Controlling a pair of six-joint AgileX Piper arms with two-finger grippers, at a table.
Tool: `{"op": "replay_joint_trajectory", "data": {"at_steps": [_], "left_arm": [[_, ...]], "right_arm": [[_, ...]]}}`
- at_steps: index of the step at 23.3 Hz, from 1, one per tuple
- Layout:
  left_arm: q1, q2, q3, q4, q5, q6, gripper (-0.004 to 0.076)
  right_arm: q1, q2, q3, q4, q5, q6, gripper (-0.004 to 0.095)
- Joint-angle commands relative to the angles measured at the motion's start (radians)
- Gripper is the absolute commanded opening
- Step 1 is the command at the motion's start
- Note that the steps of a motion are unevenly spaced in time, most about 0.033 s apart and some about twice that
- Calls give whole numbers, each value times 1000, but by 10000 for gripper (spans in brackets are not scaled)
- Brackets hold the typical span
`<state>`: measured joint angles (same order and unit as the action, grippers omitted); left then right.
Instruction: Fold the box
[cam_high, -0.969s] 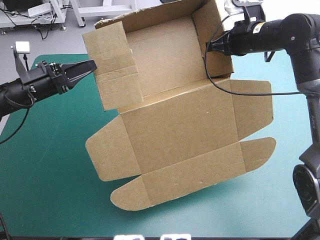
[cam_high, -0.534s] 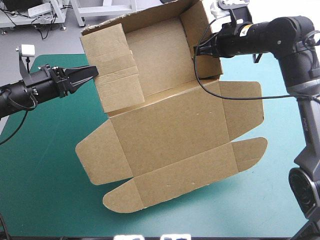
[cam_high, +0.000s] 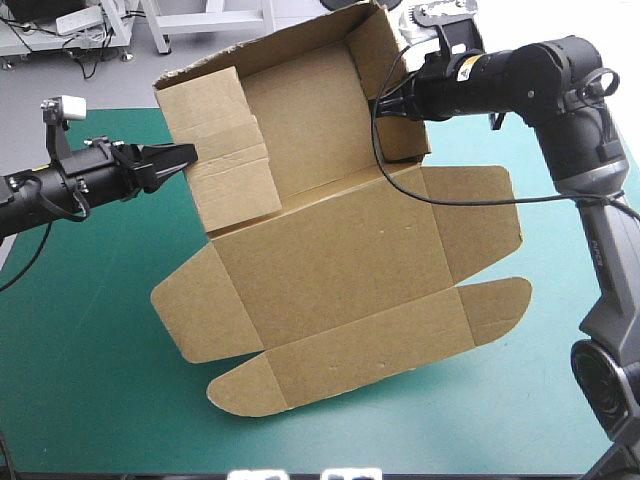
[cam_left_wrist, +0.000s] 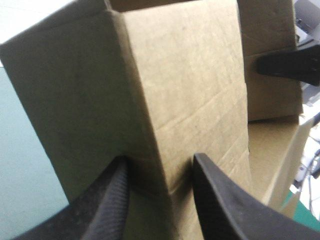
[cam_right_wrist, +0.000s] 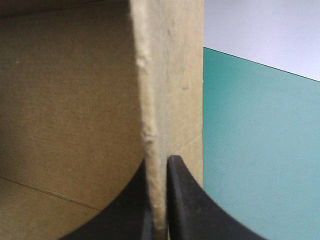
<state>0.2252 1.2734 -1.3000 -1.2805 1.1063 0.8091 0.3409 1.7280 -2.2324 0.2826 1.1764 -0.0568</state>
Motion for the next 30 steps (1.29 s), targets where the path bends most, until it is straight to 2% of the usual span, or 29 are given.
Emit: {"op": "replay_joint_trajectory", "data": {"at_steps": [1,3,5,8,11,15,18,21,25,30], "left_arm": [[-107,-28,-30,25,-180,-9,296],[-172,-17,-28,69,-278,-9,278],[-214,0,-28,73,-355,-9,222],[-237,23,-28,121,-417,-6,-7],[-237,29,-28,129,-423,-6,-10],[-237,31,-52,182,-382,-37,-10],[-237,42,-115,387,-330,-181,-10],[-237,82,-221,608,-231,-346,-10],[-237,150,-273,692,-144,-433,-10],[-237,264,-278,760,-36,-498,-10]], "right_arm": [[8,-47,-28,122,-88,20,2],[8,-47,-28,146,-88,20,2],[8,-47,-28,169,-86,20,2],[8,-47,-28,169,-76,20,2],[8,-47,-28,137,-34,25,2],[8,-26,-28,-17,79,89,2],[8,-13,10,-33,79,117,2],[8,4,125,-46,76,121,2],[8,34,319,-92,31,139,2],[8,74,441,-101,-59,139,2]]}}
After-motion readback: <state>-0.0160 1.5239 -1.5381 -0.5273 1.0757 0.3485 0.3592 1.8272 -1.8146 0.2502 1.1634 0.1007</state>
